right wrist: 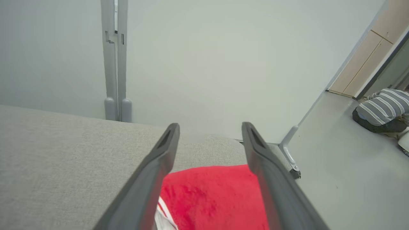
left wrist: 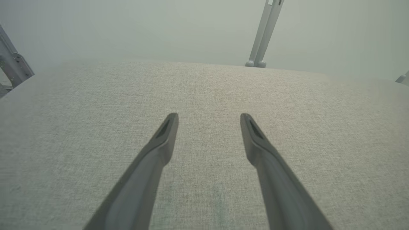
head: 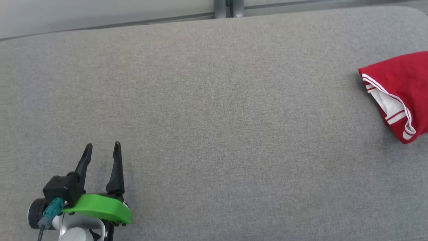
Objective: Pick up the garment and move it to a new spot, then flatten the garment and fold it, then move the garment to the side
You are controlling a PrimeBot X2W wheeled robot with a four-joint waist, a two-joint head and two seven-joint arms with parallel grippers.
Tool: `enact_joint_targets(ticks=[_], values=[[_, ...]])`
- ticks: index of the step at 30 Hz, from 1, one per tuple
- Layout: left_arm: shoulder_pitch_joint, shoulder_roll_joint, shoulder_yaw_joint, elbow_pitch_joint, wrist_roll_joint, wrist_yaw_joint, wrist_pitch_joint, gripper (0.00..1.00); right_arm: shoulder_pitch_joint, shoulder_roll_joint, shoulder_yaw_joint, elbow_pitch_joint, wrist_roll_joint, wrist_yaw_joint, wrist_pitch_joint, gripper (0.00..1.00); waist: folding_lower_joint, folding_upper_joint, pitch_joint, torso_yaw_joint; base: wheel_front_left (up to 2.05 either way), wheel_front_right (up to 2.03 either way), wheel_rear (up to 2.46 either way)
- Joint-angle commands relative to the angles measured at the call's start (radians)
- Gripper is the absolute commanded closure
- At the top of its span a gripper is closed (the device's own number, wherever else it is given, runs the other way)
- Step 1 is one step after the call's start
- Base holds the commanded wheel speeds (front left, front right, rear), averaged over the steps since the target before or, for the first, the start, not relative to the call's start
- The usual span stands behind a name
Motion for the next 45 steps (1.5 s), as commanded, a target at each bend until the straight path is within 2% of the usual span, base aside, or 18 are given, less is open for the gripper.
enact_joint_targets(ticks=[1, 6, 7, 14, 18, 23, 30, 39, 45], values=[[0.01, -0.002, 0.005, 0.005, 0.008, -0.002, -0.007, 0.0, 0.025, 0.008, 0.002, 0.0, -0.012, -0.001, -0.011, 0.0, 0.0, 0.0089, -0.046, 0.044, 0.0, 0.0, 0.0], [0.03, -0.007, 0.017, 0.045, 0.023, -0.028, -0.014, 0.0, 0.167, 0.137, -0.013, -0.036, -0.074, -0.001, -0.168, 0.0, 0.0, 0.0089, -0.096, 0.093, 0.0, 0.0, 0.0], [0.043, -0.006, 0.025, 0.065, 0.029, -0.042, -0.016, 0.0, 0.217, 0.192, -0.012, -0.03, -0.083, -0.001, -0.218, 0.0, 0.0, 0.0089, -0.115, 0.106, 0.0, 0.0, 0.0], [0.103, -0.023, 0.086, 0.125, 0.07, -0.087, -0.016, 0.0, 0.334, 0.307, 0.002, 0.036, -0.149, -0.001, -0.314, 0.0, 0.0, 0.0089, -0.176, 0.141, 0.0, 0.0, 0.0], [0.131, -0.048, 0.119, 0.146, 0.109, -0.136, -0.016, 0.0, 0.385, 0.356, -0.02, 0.067, -0.161, -0.001, -0.33, 0.0, 0.0, 0.0089, -0.201, 0.163, 0.0, 0.0, 0.0], [0.158, -0.067, 0.161, 0.165, 0.167, -0.209, -0.016, 0.0, 0.429, 0.381, -0.042, 0.047, -0.185, -0.001, -0.33, 0.0, 0.0, 0.0089, -0.219, 0.17, 0.0, 0.0, 0.0], [0.201, -0.101, 0.23, 0.173, 0.221, -0.272, -0.016, 0.0, 0.474, 0.388, -0.054, 0.052, -0.2, -0.001, -0.331, 0.0, 0.0, 0.0089, -0.238, 0.16, 0.0, 0.0, 0.0], [0.215, -0.144, 0.29, 0.177, 0.28, -0.335, -0.017, 0.0, 0.481, 0.388, -0.076, 0.045, -0.183, -0.001, -0.331, 0.0, 0.0, 0.0089, -0.237, 0.143, 0.0, 0.0, 0.0], [0.216, -0.168, 0.316, 0.177, 0.306, -0.355, -0.017, 0.0, 0.475, 0.388, -0.064, 0.04, -0.18, -0.001, -0.331, 0.0, 0.0, 0.0089, -0.237, 0.133, 0.0, 0.0, 0.0]])
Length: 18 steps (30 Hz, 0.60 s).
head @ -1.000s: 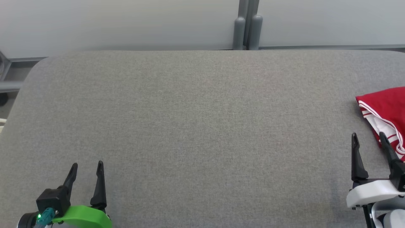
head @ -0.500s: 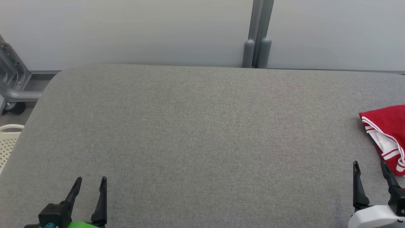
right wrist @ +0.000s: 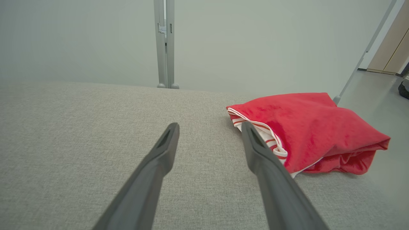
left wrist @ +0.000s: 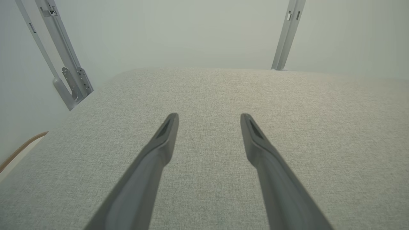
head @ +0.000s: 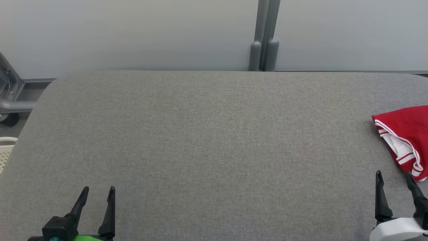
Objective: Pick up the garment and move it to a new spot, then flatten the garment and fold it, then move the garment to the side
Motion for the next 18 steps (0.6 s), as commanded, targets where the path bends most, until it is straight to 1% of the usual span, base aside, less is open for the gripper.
enact_joint_targets(ticks=[1, 9, 18], values=[[0.01, -0.006, 0.005, -0.001, 0.009, -0.007, -0.002, 0.0, 0.004, -0.002, 0.001, -0.004, 0.003, -0.001, -0.004, 0.0, 0.0, 0.0089, -0.001, -0.002, 0.0, 0.0, 0.0], [0.008, -0.035, 0.029, 0.004, 0.039, -0.031, -0.002, 0.0, 0.001, -0.002, -0.016, -0.012, -0.013, -0.001, -0.004, 0.0, 0.0, 0.0089, -0.005, -0.012, 0.0, 0.0, 0.0], [0.002, -0.055, 0.058, 0.02, 0.052, -0.051, -0.002, 0.0, -0.01, -0.002, -0.041, 0.018, -0.034, -0.001, -0.004, 0.0, 0.0, 0.0089, -0.005, -0.027, 0.0, 0.0, 0.0]])
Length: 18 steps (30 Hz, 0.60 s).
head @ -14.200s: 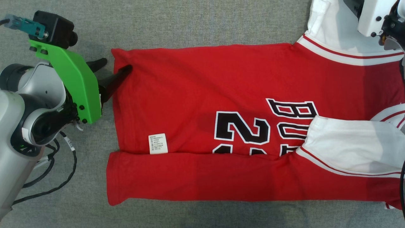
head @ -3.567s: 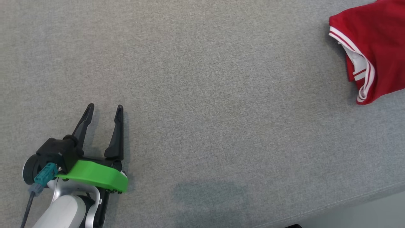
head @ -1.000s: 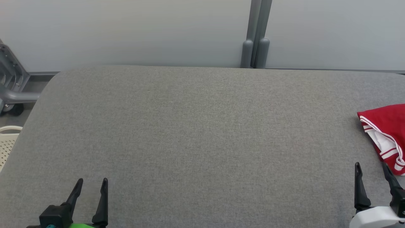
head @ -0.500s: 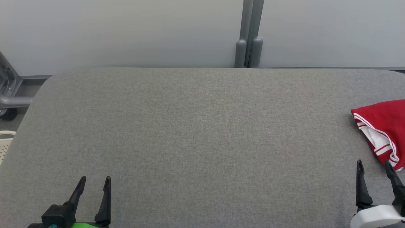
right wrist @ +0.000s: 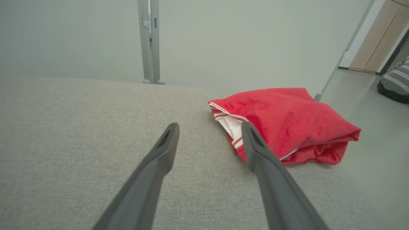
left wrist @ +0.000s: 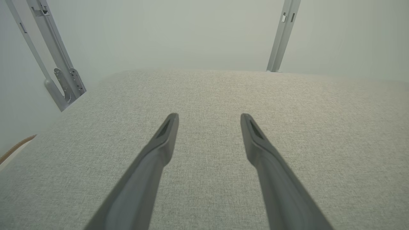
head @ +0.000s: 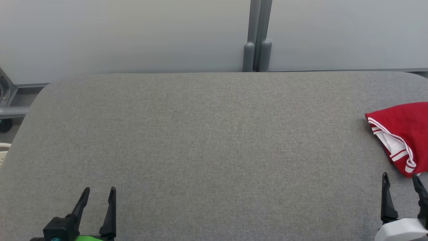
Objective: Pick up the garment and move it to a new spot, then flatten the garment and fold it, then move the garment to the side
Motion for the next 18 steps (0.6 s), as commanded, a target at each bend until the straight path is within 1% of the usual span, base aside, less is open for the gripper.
enact_joint_targets(ticks=[1, 15, 16, 17, 18], values=[[0.002, -0.006, 0.003, 0.003, 0.006, -0.006, -0.002, 0.0, -0.004, -0.001, 0.0, 0.007, -0.012, -0.001, -0.004, 0.0, 0.0001, 0.0089, 0.0, 0.0, 0.0, 0.0, 0.0], [0.0, -0.019, 0.025, 0.011, 0.032, -0.017, -0.002, 0.0, -0.006, -0.002, 0.009, 0.007, -0.033, -0.001, -0.004, 0.0, 0.0001, 0.0089, -0.004, -0.001, 0.0, 0.0, 0.0], [-0.005, -0.019, 0.02, 0.013, 0.034, -0.018, -0.002, 0.0, -0.001, -0.002, 0.0, 0.007, -0.032, -0.001, -0.004, 0.0, 0.0001, 0.0089, -0.005, -0.012, 0.0, 0.0, 0.0], [0.004, -0.016, 0.031, 0.008, 0.028, -0.017, -0.002, 0.0, -0.009, -0.002, 0.014, 0.01, -0.036, 0.0, -0.004, 0.0, 0.0001, 0.0089, -0.003, -0.049, 0.0, 0.0, 0.0], [0.002, -0.02, 0.028, 0.007, 0.031, -0.018, -0.002, 0.0, -0.009, -0.001, 0.01, 0.01, -0.035, -0.001, -0.004, 0.0, 0.0001, 0.0089, -0.002, -0.051, 0.0, 0.0, 0.0]])
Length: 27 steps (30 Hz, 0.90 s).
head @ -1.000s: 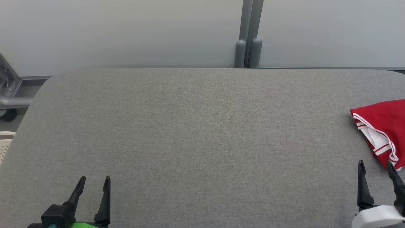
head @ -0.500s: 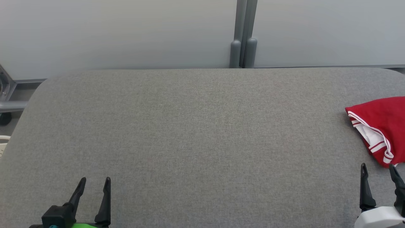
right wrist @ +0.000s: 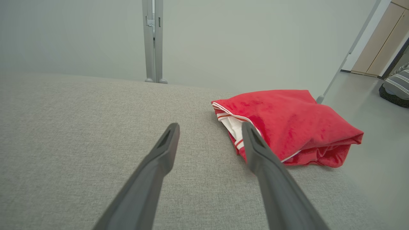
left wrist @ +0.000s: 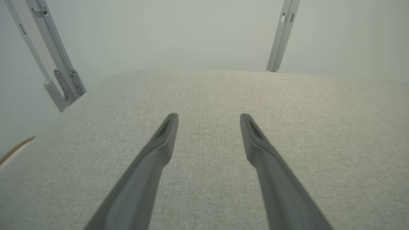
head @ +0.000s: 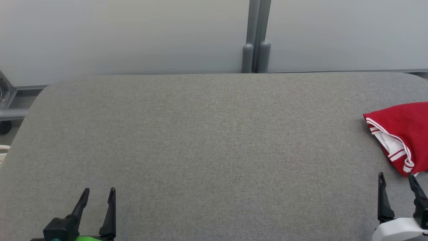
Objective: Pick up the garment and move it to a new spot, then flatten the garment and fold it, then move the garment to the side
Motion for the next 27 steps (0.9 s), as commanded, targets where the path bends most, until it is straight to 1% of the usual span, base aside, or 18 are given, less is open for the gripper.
enact_joint_targets(ticks=[1, 7, 15, 16, 21, 27], values=[[0.001, -0.002, 0.0, -0.004, 0.006, -0.003, -0.002, 0.0, -0.003, -0.003, -0.003, 0.001, -0.005, -0.001, -0.004, 0.0, 0.0, 0.0089, 0.003, -0.046, 0.0, 0.0, 0.0], [0.001, -0.008, 0.007, -0.004, 0.014, -0.005, -0.002, 0.0, -0.003, -0.002, -0.002, 0.003, -0.005, -0.001, -0.003, 0.0, 0.0, 0.0089, 0.003, -0.047, 0.0, 0.0, 0.0], [0.001, -0.016, 0.012, 0.003, 0.014, -0.006, -0.002, 0.0, 0.016, -0.002, 0.041, -0.027, 0.027, -0.001, -0.003, 0.0, 0.0, 0.0089, 0.005, -0.045, 0.0, 0.0, 0.0], [0.0, -0.015, 0.01, 0.004, 0.011, -0.004, 0.0, 1.0, 0.005, 0.001, 0.042, -0.022, 0.025, 0.0, -0.001, 1.0, 0.0, 0.0, 0.005, -0.045, 0.0, 0.0, 0.0], [0.002, -0.033, 0.003, 0.049, 0.01, -0.004, 0.008, 1.0, 0.012, 0.02, 0.043, 0.03, 0.025, 0.0, 0.005, 1.0, 0.0, 0.0, 0.005, -0.045, 0.0, 0.0, 0.0], [-0.013, -0.044, 0.018, 0.046, -0.095, -0.004, 0.037, 1.0, -0.015, 0.019, 0.043, 0.048, 0.155, 0.0, 0.046, 1.0, 0.0, 0.0004, 0.005, -0.047, 0.0, 0.0, 0.0]])
